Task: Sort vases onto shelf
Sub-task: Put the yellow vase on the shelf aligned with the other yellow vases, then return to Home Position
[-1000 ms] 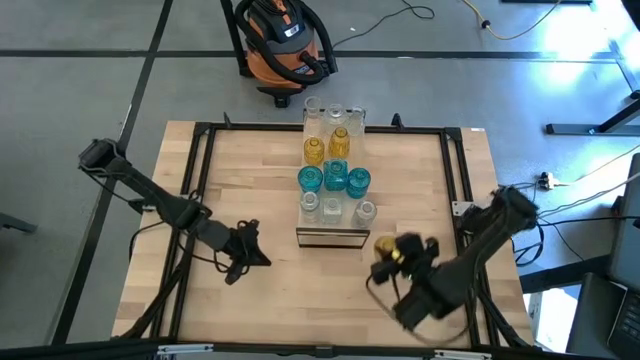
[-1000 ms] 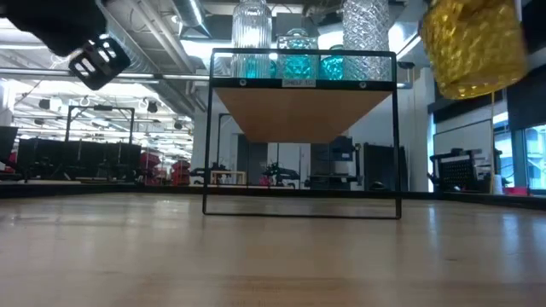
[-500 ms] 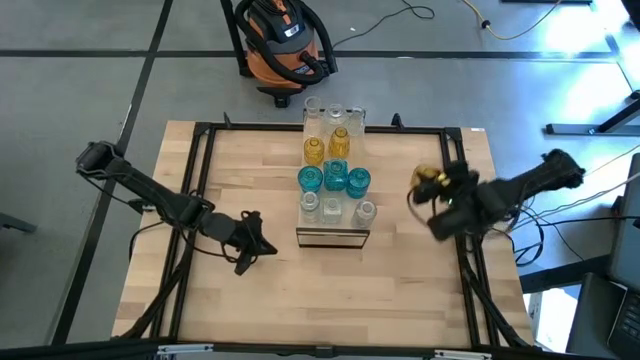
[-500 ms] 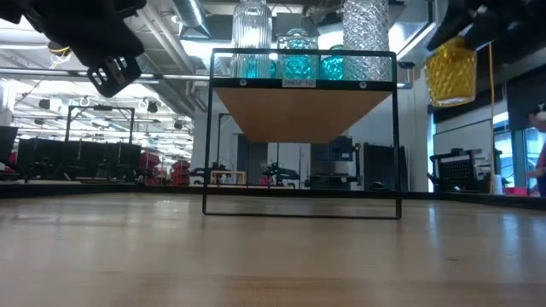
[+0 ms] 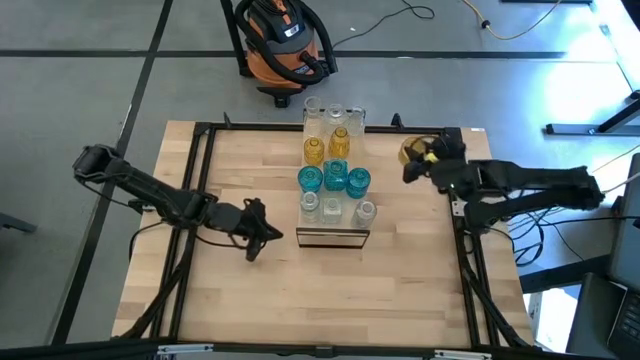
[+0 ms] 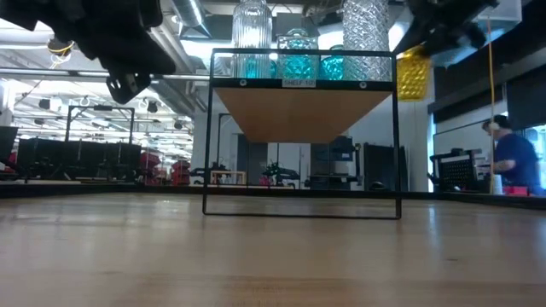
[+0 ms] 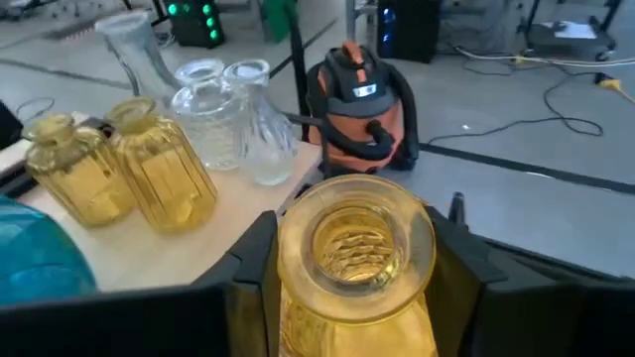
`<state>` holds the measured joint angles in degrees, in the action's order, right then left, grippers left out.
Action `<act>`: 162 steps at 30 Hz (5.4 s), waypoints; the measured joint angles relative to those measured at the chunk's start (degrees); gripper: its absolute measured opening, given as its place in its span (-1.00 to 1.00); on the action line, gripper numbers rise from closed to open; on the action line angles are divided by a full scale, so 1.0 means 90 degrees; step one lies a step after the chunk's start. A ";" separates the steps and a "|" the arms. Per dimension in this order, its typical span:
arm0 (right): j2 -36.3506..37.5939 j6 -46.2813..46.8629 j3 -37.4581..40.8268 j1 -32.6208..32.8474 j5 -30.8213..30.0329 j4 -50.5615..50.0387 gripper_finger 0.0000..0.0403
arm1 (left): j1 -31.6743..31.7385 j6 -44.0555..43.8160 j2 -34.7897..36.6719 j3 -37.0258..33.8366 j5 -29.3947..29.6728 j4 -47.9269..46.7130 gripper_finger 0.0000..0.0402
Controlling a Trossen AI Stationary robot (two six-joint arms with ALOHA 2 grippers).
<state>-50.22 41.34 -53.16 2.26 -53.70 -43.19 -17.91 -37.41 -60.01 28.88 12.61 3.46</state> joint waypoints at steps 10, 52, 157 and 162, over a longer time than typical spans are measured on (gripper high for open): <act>-0.0376 -0.2046 0.0709 -0.1866 0.2575 0.2824 -0.30 | 0.0172 -0.0177 0.0001 0.0000 -0.0142 0.0006 -1.00; -0.2795 -0.2568 -0.1006 -0.2583 0.4405 0.2916 -0.30 | 0.0149 -0.0281 0.0001 0.0000 0.0023 -0.0051 -1.00; -0.2499 -0.3159 -0.2816 -0.2588 0.4633 0.2029 0.32 | 0.0029 -0.0309 0.0000 0.0000 0.0048 -0.0011 -1.00; -0.1455 -0.3112 -0.2333 -0.2581 0.4801 0.1785 0.32 | 0.0029 -0.0258 0.0069 0.0000 0.0457 0.0591 -1.00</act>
<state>-63.31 13.33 -74.16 -20.97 -10.49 -27.12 -17.65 -39.73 -59.39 28.88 16.71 8.79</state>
